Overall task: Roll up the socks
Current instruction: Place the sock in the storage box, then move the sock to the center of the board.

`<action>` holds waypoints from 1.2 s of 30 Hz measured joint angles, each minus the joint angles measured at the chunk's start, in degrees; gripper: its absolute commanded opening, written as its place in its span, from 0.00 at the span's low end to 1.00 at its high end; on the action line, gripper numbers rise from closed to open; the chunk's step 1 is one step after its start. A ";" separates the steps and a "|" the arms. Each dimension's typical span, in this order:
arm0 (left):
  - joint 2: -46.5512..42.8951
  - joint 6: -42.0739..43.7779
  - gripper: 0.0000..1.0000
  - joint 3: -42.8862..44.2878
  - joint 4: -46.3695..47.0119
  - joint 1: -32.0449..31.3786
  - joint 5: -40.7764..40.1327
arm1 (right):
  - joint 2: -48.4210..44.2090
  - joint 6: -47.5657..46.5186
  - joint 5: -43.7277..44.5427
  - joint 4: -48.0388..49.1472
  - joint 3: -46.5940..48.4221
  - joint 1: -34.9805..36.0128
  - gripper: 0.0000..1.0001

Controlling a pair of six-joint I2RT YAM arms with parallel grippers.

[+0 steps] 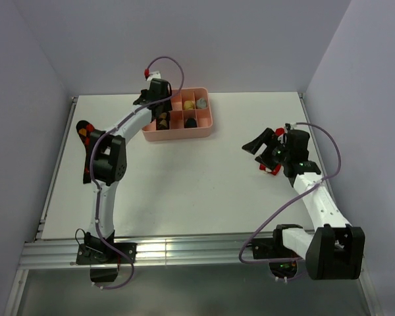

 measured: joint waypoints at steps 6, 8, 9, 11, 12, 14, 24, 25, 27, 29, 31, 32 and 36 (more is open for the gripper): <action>-7.98 -0.17 0.76 -7.65 1.99 0.90 0.87 | -3.13 -0.85 1.01 -0.20 0.00 0.00 0.91; -13.00 -0.63 0.81 -10.34 1.95 0.83 0.20 | -3.26 -1.09 1.07 -0.42 0.00 0.00 0.91; -15.74 -1.01 0.85 -11.72 2.05 0.87 -0.48 | -3.32 -1.27 1.20 -0.50 0.00 0.00 0.91; -21.24 -1.95 0.85 -14.64 1.99 1.01 -2.05 | -3.63 -1.77 1.46 -0.68 0.00 0.02 0.91; -24.57 -2.45 0.84 -16.52 2.01 1.22 -3.02 | -3.78 -1.99 1.51 -0.76 0.00 0.11 0.91; -30.60 -3.85 0.83 -21.16 2.64 2.36 -4.07 | -4.11 -2.51 1.75 -0.85 0.00 0.46 0.91; -45.90 -10.95 0.76 -50.56 2.47 9.86 -4.22 | -5.64 -5.88 3.43 -2.27 0.00 5.42 0.91; -46.31 -11.50 0.76 -52.28 2.14 10.45 -4.13 | -5.95 -6.12 3.41 -2.27 0.00 5.92 0.91; -46.60 -12.63 0.76 -54.62 1.55 13.27 -4.17 | -6.49 -6.56 3.34 -2.25 0.00 6.71 0.91; -46.03 -13.49 0.76 -55.15 1.68 17.09 -4.20 | -6.62 -6.80 3.30 -2.23 0.00 7.32 0.91; -44.89 -14.10 0.76 -55.08 2.51 20.20 -4.22 | -6.62 -6.97 3.26 -2.25 0.00 7.58 0.91; -43.78 -14.29 0.76 -54.86 2.73 21.70 -4.26 | -6.64 -7.04 3.23 -2.23 0.00 7.67 0.91; -36.87 -14.27 0.77 -53.70 3.34 25.00 -2.34 | -6.82 -7.39 2.97 -2.08 -0.20 8.09 0.91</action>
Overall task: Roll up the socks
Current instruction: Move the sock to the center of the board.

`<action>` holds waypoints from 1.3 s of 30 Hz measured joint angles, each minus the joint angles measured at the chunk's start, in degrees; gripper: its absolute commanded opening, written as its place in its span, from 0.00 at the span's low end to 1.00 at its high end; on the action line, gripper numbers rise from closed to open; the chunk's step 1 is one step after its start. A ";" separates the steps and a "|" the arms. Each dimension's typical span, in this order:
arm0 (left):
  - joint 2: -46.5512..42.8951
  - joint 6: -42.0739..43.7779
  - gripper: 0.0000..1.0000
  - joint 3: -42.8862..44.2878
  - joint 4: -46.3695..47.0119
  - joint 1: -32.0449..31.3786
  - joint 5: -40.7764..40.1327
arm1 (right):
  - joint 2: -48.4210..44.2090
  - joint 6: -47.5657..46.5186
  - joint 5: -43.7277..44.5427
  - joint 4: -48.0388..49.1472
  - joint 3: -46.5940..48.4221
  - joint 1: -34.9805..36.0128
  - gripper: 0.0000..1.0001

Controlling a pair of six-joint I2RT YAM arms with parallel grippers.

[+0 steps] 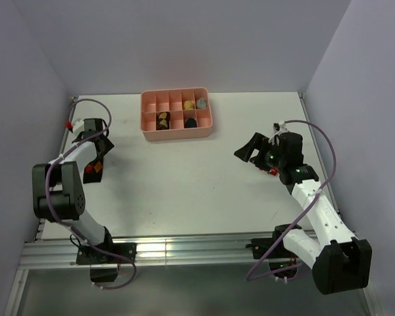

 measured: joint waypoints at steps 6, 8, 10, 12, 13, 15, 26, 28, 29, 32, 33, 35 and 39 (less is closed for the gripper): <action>8.52 0.11 0.77 1.38 -0.37 1.25 4.35 | -0.15 0.02 -1.03 0.90 -1.66 0.28 0.91; 8.50 -0.52 0.77 1.95 -0.17 1.22 7.17 | -0.31 0.07 -1.44 0.85 -2.10 0.31 0.91; 8.20 -1.29 0.77 1.84 -0.02 1.22 8.87 | -0.48 0.09 -1.60 0.98 -2.23 0.35 0.91; 6.86 -2.91 0.78 0.46 0.66 0.66 11.10 | -1.11 0.22 -1.70 1.38 -2.69 0.57 0.91; 5.97 -3.58 0.77 -0.44 0.72 0.11 12.07 | -1.31 0.26 -1.77 1.38 -2.80 0.63 0.91; 3.15 -6.21 0.77 -3.54 1.42 -2.82 14.01 | -1.73 0.48 -1.92 1.55 -2.95 0.68 0.91; -5.77 -21.35 0.80 -7.87 0.04 -39.89 18.45 | -6.86 1.55 -2.43 3.21 -7.69 0.81 0.90; -5.70 -19.80 0.80 -3.30 -2.23 -45.66 16.46 | -7.85 1.77 -2.43 3.28 -8.92 0.92 0.89; -5.70 -17.68 0.80 -0.39 -2.71 -48.78 14.53 | -8.28 1.81 -2.43 3.39 -9.49 0.94 0.89; -5.92 -11.63 0.77 3.74 -1.46 -53.96 10.27 | -9.16 2.16 -2.43 3.41 -10.71 1.09 0.89; -6.19 -9.79 0.76 3.69 -0.94 -54.90 9.05 | -9.44 2.19 -2.40 3.45 -11.08 1.25 0.89; -6.32 -5.44 0.74 2.25 -0.92 -55.82 6.12 | -9.94 2.27 -2.23 3.39 -11.65 1.73 0.88; -4.59 -1.01 0.65 -1.40 -3.98 -55.34 -0.33 | -10.45 2.36 -2.12 3.39 -12.04 2.51 0.88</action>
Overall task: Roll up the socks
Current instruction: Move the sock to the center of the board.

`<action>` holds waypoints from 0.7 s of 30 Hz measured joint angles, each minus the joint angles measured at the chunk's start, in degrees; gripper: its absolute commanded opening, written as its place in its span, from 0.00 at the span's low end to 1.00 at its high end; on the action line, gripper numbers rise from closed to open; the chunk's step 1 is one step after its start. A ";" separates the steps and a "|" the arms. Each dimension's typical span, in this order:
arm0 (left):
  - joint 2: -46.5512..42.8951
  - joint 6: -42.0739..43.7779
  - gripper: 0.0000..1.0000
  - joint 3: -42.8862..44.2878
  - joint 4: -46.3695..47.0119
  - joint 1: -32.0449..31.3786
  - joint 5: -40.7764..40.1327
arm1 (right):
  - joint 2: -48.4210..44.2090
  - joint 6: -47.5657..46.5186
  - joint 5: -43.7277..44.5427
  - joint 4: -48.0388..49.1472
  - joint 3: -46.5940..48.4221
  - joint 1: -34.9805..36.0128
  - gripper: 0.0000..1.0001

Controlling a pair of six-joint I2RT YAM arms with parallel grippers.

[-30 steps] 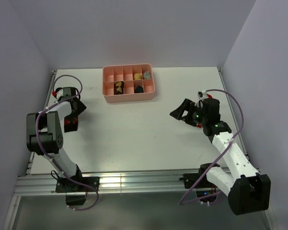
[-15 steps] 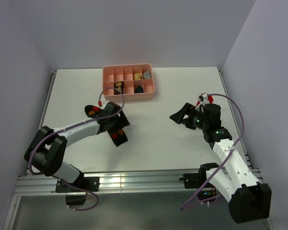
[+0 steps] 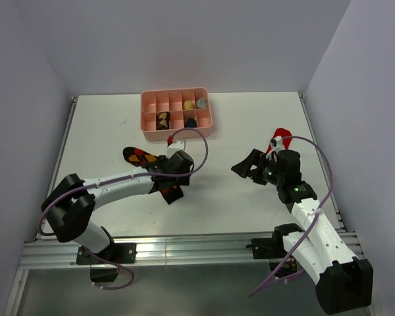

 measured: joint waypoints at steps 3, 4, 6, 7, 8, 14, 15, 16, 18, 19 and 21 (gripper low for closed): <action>1.40 1.57 0.61 -1.70 -1.81 0.52 -2.95 | -0.02 0.02 0.11 0.00 0.00 0.48 0.88; 1.51 2.03 0.60 -2.29 -2.16 0.76 -3.39 | 0.00 0.04 0.11 0.02 -0.02 0.68 0.87; 1.51 2.86 0.59 -3.08 -2.10 1.55 -3.45 | 0.07 0.07 0.11 0.02 -0.02 1.05 0.87; 1.51 3.15 0.59 -3.43 -1.86 2.01 -3.04 | 0.15 0.13 0.11 0.02 -0.02 1.31 0.87; 1.53 3.65 0.58 -3.80 -1.62 2.71 -2.43 | 0.24 0.20 0.13 0.02 -0.02 1.49 0.87; 5.16 5.62 0.57 -4.42 1.68 4.57 2.71 | 1.42 0.48 0.37 0.11 -0.02 2.58 0.87; 6.80 5.97 0.56 -4.26 2.47 4.55 3.78 | 1.88 0.70 0.35 0.17 -0.02 2.69 0.87; 7.91 6.12 0.56 -3.63 2.99 4.50 4.11 | 2.32 0.81 0.35 0.31 -0.02 2.84 0.87; 10.25 6.21 0.56 -0.79 3.89 4.55 6.32 | 2.97 1.16 0.59 0.48 -0.02 3.19 0.87; 11.76 6.21 0.56 0.96 4.46 4.46 7.10 | 3.08 1.29 0.79 0.46 -0.02 3.39 0.87; 14.27 5.49 0.57 3.93 5.46 4.20 8.63 | 3.08 1.36 1.44 0.48 -0.04 3.72 0.86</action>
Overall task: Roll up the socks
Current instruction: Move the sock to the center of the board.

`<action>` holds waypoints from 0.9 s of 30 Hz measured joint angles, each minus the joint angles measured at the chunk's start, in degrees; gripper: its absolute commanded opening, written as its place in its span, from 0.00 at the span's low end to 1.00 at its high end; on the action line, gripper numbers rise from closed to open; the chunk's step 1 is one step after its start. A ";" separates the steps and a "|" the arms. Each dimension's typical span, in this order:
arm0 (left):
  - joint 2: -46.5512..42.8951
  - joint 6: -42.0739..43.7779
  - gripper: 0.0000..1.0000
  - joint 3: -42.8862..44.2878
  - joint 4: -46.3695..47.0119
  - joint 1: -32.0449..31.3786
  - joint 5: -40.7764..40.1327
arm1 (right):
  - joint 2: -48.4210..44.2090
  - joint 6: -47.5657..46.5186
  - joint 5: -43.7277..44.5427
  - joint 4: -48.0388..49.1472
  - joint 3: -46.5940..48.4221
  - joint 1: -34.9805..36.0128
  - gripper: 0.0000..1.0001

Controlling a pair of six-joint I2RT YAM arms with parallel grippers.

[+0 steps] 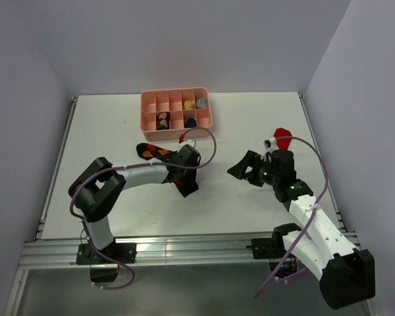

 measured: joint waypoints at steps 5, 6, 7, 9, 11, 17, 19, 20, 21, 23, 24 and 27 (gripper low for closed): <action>5.22 -5.97 0.59 6.34 3.10 -1.38 5.18 | 0.15 0.63 1.86 0.42 -0.57 0.35 0.84; 5.95 -7.45 0.60 7.15 3.91 -1.73 6.60 | 0.33 0.87 2.10 0.61 -0.90 0.46 0.84; 6.43 -8.79 0.61 7.74 4.48 -2.10 7.80 | 0.68 1.22 2.34 0.79 -1.20 0.59 0.84; 6.99 -10.78 0.63 8.66 5.05 -2.82 9.46 | 1.79 1.75 3.17 1.25 -1.90 1.09 0.83; 7.02 -12.22 0.64 9.01 5.05 -3.61 10.43 | 3.13 2.32 4.13 1.31 -2.36 1.79 0.80; 2.58 -11.21 0.61 7.67 3.76 -4.44 7.82 | 7.45 5.01 6.40 2.34 -3.13 4.00 0.71; -1.60 -8.70 0.61 5.64 4.28 -4.35 6.45 | 9.42 6.23 6.95 3.19 -3.45 4.79 0.68; -3.52 -7.06 0.61 4.33 5.68 -4.26 6.23 | 10.40 7.06 7.32 3.50 -3.65 5.29 0.67; -5.57 -5.29 0.61 2.75 7.02 -4.22 6.08 | 11.30 7.89 7.76 3.67 -3.87 5.84 0.66; -8.92 -1.29 0.62 -0.61 10.16 -4.22 5.99 | 12.70 9.44 8.39 3.93 -3.98 7.04 0.66; -9.99 0.87 0.62 -2.34 11.82 -4.22 6.19 | 13.33 10.34 8.70 4.26 -3.98 7.65 0.66; -9.84 5.97 0.62 -5.38 15.50 -4.22 6.82 | 14.84 12.81 9.25 5.97 -4.39 8.79 0.66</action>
